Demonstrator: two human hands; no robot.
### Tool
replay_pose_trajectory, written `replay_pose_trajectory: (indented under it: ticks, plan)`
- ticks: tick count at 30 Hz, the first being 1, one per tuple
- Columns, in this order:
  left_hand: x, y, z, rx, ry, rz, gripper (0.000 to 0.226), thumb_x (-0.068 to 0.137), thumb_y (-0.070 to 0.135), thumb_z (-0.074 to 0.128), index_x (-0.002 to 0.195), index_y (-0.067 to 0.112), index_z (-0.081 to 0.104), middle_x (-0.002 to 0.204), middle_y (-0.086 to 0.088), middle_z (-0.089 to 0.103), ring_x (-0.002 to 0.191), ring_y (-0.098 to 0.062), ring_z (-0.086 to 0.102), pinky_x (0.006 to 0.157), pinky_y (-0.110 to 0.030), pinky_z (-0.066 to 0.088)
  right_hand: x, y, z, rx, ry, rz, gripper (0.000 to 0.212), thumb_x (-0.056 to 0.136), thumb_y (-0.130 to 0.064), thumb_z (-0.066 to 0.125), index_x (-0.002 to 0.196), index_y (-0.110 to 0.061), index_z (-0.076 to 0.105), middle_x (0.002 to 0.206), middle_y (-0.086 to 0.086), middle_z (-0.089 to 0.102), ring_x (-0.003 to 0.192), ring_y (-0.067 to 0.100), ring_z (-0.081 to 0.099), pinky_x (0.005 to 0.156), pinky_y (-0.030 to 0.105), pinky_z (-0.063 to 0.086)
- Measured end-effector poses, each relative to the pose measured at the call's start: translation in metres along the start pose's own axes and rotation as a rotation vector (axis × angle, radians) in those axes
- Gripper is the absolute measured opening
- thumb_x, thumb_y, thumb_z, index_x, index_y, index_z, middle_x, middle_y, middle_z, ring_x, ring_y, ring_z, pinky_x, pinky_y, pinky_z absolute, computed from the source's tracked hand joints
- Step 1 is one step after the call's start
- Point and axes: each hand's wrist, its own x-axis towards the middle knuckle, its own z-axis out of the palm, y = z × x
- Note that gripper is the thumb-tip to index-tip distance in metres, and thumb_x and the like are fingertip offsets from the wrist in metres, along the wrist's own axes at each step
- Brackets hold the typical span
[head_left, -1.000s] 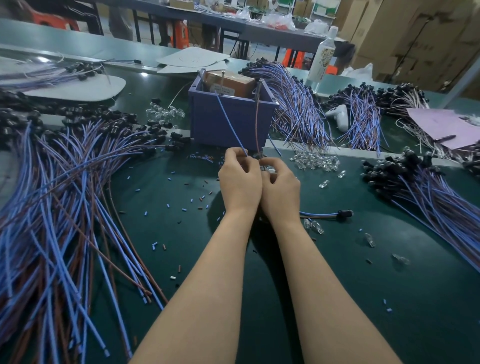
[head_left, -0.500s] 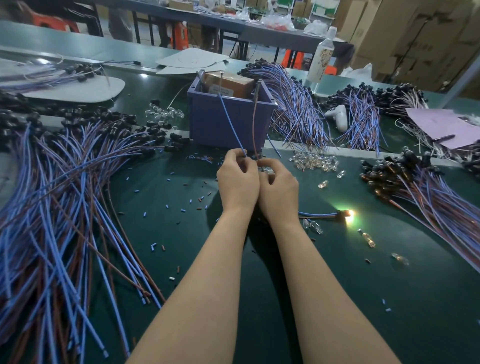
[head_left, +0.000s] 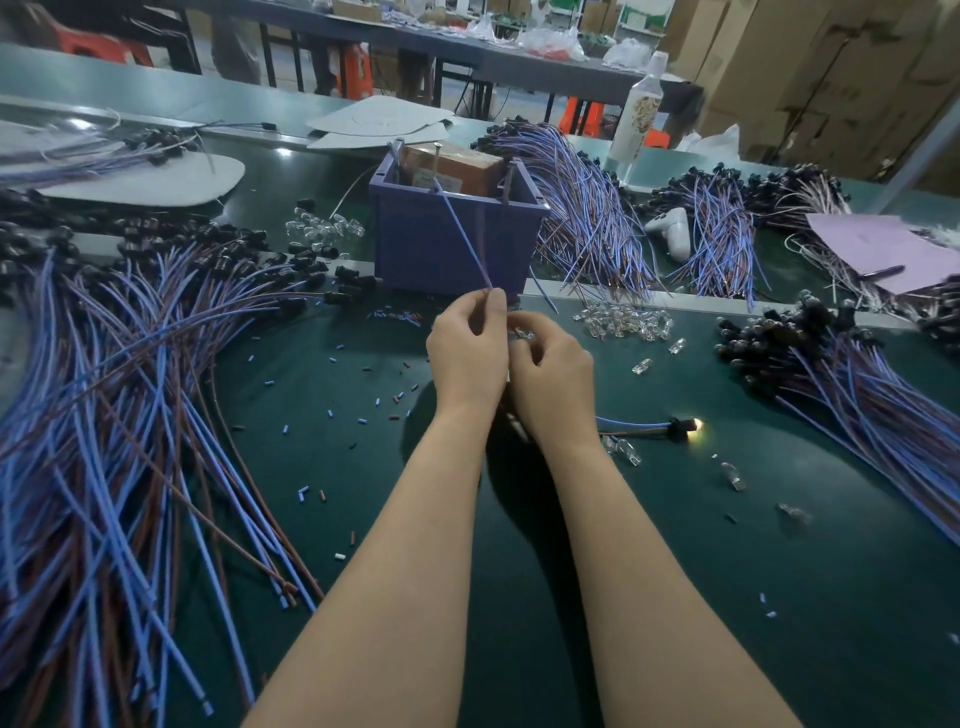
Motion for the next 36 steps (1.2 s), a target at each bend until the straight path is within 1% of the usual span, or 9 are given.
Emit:
replay_pose_trajectory:
  ticks: [6,10,12,15,17,19,25,29,36]
  plan:
    - [-0.004,0.053,0.001,-0.107,-0.018,0.278,0.016,0.094,0.017,0.058,0.093,0.004,0.067,0.081,-0.001,0.063,0.073,-0.013,0.057,0.073,-0.031,0.05,0.011,-0.018,-0.036,-0.128,-0.074,-0.183,0.022,0.09,-0.012,0.054,0.108,-0.01,0.067,0.098,0.007,0.057,0.093,0.021,0.054,0.084,0.031,0.042]
    - [-0.02,0.103,0.024,-0.143,-0.134,0.49,0.02,0.092,0.022,0.062,0.099,0.004,0.068,0.088,-0.001,0.064,0.074,-0.008,0.058,0.072,-0.019,0.047,0.02,-0.025,-0.078,-0.152,0.169,-0.199,0.015,0.09,-0.014,0.055,0.078,-0.012,0.063,0.071,0.002,0.051,0.063,0.013,0.043,0.059,0.023,0.03]
    - [-0.03,0.117,0.04,-0.042,-0.141,0.534,0.026,0.093,0.03,0.06,0.108,0.01,0.066,0.097,-0.003,0.064,0.078,-0.007,0.058,0.072,-0.012,0.044,0.021,-0.027,-0.105,-0.003,0.354,-0.198,0.019,0.093,-0.017,0.055,0.079,-0.007,0.064,0.061,-0.006,0.055,0.053,0.003,0.05,0.054,0.014,0.034]
    - [-0.042,0.113,0.076,0.294,-0.336,0.406,0.037,0.098,0.039,0.044,0.12,0.013,0.06,0.109,-0.008,0.067,0.097,-0.022,0.062,0.081,-0.026,0.046,0.02,-0.019,-0.147,0.376,0.59,-0.118,0.021,0.095,-0.017,0.055,0.082,-0.002,0.063,0.057,-0.009,0.062,0.049,-0.002,0.06,0.053,0.014,0.048]
    - [-0.053,0.11,0.104,0.217,-0.582,0.232,0.041,0.101,0.037,0.038,0.119,0.008,0.059,0.11,-0.018,0.066,0.102,-0.033,0.063,0.089,-0.04,0.05,0.018,-0.011,-0.169,0.647,0.676,-0.026,0.023,0.096,-0.013,0.054,0.074,-0.007,0.061,0.051,-0.008,0.064,0.049,0.003,0.063,0.054,0.018,0.052]
    - [-0.062,0.115,0.131,0.011,-0.643,0.114,0.035,0.101,0.028,0.04,0.107,0.0,0.06,0.103,-0.025,0.066,0.096,-0.039,0.065,0.087,-0.051,0.051,0.013,0.002,-0.187,0.775,0.762,0.033,0.027,0.096,-0.015,0.054,0.07,-0.011,0.06,0.05,-0.007,0.065,0.049,0.006,0.064,0.054,0.019,0.053]
    - [-0.094,0.111,0.217,0.065,-0.698,0.202,0.014,0.093,0.016,0.054,0.09,0.009,0.066,0.087,-0.01,0.071,0.086,-0.027,0.066,0.078,-0.031,0.052,-0.011,0.07,-0.225,0.861,0.935,0.352,0.039,0.099,-0.027,0.048,0.067,-0.008,0.058,0.046,-0.004,0.062,0.044,0.009,0.06,0.049,0.021,0.053]
    - [-0.116,0.076,0.256,0.237,-0.816,0.205,0.015,0.093,0.017,0.054,0.097,0.008,0.065,0.096,-0.012,0.069,0.093,-0.028,0.062,0.079,-0.03,0.047,-0.023,0.108,-0.234,1.245,0.98,0.546,0.037,0.101,-0.023,0.044,0.071,-0.005,0.055,0.045,0.0,0.063,0.042,0.007,0.061,0.046,0.018,0.053]
    - [-0.118,0.028,0.272,0.347,-0.837,0.12,0.022,0.091,0.024,0.06,0.107,0.011,0.054,0.101,-0.012,0.064,0.092,-0.03,0.059,0.073,-0.032,0.043,-0.019,0.122,-0.224,1.224,0.995,0.688,0.017,0.098,-0.01,0.043,0.088,0.0,0.052,0.086,0.01,0.06,0.084,0.019,0.062,0.084,0.03,0.05]
